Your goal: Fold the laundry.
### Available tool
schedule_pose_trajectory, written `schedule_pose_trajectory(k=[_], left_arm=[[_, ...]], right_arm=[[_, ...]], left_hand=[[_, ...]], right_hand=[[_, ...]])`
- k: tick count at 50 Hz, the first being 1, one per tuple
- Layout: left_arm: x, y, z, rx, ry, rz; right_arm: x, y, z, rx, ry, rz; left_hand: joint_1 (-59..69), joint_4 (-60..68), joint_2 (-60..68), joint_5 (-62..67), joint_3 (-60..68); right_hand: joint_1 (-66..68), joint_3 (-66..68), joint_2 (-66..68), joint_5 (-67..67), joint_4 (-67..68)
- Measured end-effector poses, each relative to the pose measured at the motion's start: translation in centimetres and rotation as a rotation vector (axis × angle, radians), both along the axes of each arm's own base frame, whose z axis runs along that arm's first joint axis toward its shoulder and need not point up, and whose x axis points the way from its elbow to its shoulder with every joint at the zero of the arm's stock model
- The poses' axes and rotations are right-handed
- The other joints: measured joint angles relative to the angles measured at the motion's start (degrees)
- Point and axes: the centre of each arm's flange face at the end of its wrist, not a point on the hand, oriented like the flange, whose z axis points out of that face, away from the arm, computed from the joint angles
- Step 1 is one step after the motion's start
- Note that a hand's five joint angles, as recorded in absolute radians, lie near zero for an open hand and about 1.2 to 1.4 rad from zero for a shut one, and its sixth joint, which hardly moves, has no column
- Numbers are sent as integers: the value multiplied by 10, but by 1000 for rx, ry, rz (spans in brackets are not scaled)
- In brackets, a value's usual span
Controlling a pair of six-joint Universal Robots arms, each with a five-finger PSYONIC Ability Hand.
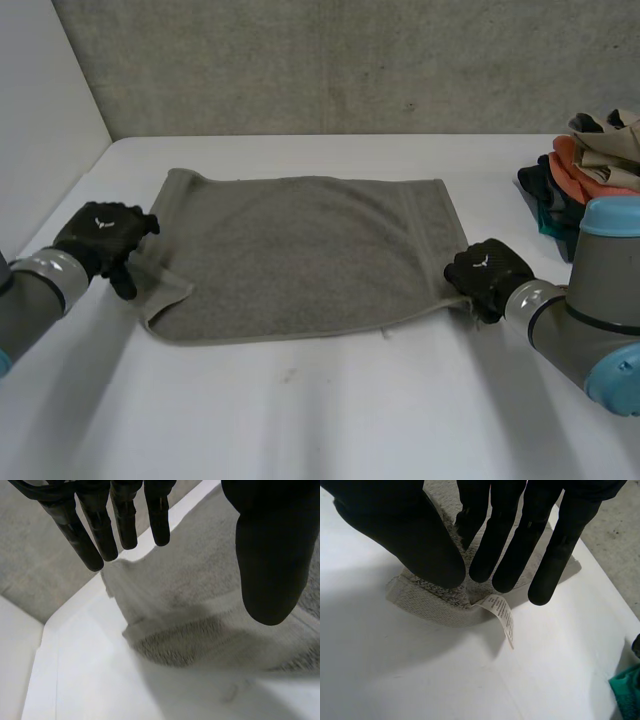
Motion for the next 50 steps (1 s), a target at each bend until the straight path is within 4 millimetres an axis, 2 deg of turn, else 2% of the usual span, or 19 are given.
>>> schedule_pose_trajectory(k=[7, 14, 23, 25, 28, 30, 34, 36, 37, 38, 39, 50], left_arm=[[-10, -16, 2, 80, -26, -108], [-17, -24, -14, 195, -97, -201], [-20, -39, -31, 217, -185, -255], [-19, -42, -33, 217, -193, -253], [-19, -44, -33, 215, -199, -247], [-18, -44, -33, 215, -202, -240], [-15, -42, -33, 216, -212, -221], [-12, -41, -33, 217, -218, -210], [-11, -41, -33, 217, -220, -206], [-9, -41, -33, 217, -221, -203], [-8, -40, -33, 216, -220, -201], [0, -41, -29, 165, -202, -200]], right_arm=[[-2, 1, -4, 10, 8, 1], [-4, 2, -5, 16, 11, -3], [-5, 1, -5, 17, 11, -6], [-5, 1, -4, 16, 11, -7], [-6, 0, -4, 15, 11, -9], [-6, 0, -4, 15, 10, -11], [-8, -2, -3, 14, 10, -16], [-9, -2, -2, 14, 9, -18], [-9, -2, -2, 13, 9, -19], [-9, -2, -1, 13, 8, -19], [-9, -2, -1, 13, 8, -19], [-7, 0, 3, 10, 6, -10]], left_hand=[[42, 53, 49, 60, 46], [27, 28, 32, 31, 30], [43, 48, 50, 57, 45], [120, 118, 124, 124, 111], [432, 408, 415, 411, 400], [452, 461, 463, 462, 454], [450, 469, 470, 465, 461], [335, 359, 348, 365, 343], [198, 238, 227, 246, 235], [198, 238, 227, 246, 235], [112, 148, 148, 156, 147], [111, 137, 135, 139, 136]], right_hand=[[0, 0, 0, 0, 0], [0, 0, 0, 0, 0], [0, 0, 0, 0, 0], [0, 0, 0, 0, 0], [0, 0, 0, 0, 0], [0, 0, 0, 0, 0], [0, 0, 0, 0, 0], [0, 0, 0, 0, 0], [0, 0, 0, 0, 0], [0, 0, 0, 0, 0], [0, 0, 0, 0, 0], [0, 0, 0, 0, 0]])
